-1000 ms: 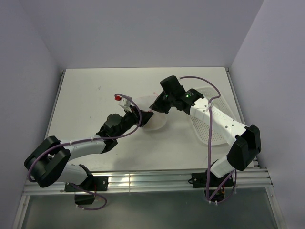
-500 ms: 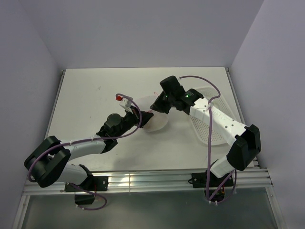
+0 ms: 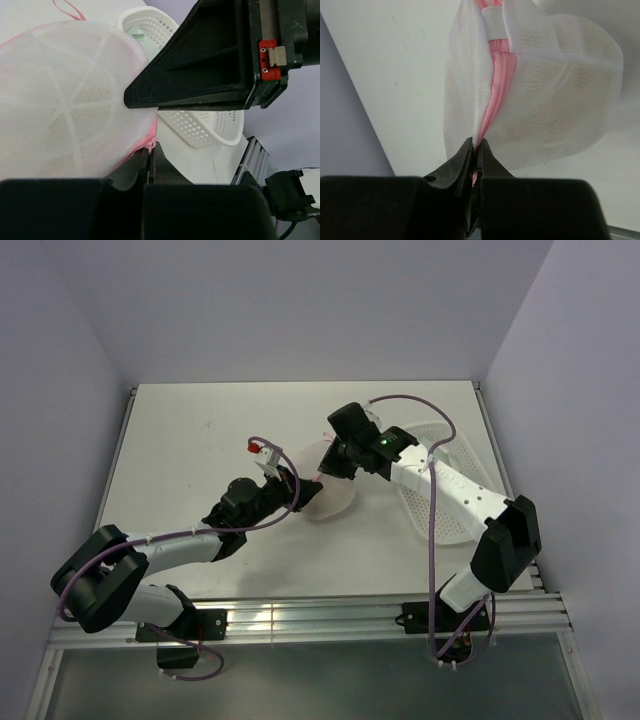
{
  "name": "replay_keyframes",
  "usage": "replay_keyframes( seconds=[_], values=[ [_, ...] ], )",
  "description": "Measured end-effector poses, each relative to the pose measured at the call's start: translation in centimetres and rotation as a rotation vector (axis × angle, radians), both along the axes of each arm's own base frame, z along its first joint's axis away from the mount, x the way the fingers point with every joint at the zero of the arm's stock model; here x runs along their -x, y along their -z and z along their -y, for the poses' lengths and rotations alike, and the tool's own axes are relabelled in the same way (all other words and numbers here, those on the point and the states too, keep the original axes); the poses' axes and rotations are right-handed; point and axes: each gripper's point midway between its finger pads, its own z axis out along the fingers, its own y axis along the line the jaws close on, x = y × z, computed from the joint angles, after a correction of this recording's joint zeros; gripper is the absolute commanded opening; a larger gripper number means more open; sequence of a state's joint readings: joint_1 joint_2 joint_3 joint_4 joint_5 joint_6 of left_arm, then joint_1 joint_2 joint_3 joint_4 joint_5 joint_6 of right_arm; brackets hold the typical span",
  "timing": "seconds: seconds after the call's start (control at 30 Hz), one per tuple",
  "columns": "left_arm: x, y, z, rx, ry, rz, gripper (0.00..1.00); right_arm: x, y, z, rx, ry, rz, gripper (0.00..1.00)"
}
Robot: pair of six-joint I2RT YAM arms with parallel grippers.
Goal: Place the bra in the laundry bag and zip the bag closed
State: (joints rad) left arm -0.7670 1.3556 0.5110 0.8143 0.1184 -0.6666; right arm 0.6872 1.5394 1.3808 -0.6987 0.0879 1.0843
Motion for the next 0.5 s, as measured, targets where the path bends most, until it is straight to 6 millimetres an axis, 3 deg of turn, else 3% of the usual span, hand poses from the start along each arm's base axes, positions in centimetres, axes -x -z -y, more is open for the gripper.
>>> replay_keyframes(
  seconds=[0.5],
  values=[
    [-0.2,0.9,-0.3,-0.026,-0.013,-0.03,0.0,-2.0,-0.6,0.3,0.167,-0.125,0.095,0.0]
  ],
)
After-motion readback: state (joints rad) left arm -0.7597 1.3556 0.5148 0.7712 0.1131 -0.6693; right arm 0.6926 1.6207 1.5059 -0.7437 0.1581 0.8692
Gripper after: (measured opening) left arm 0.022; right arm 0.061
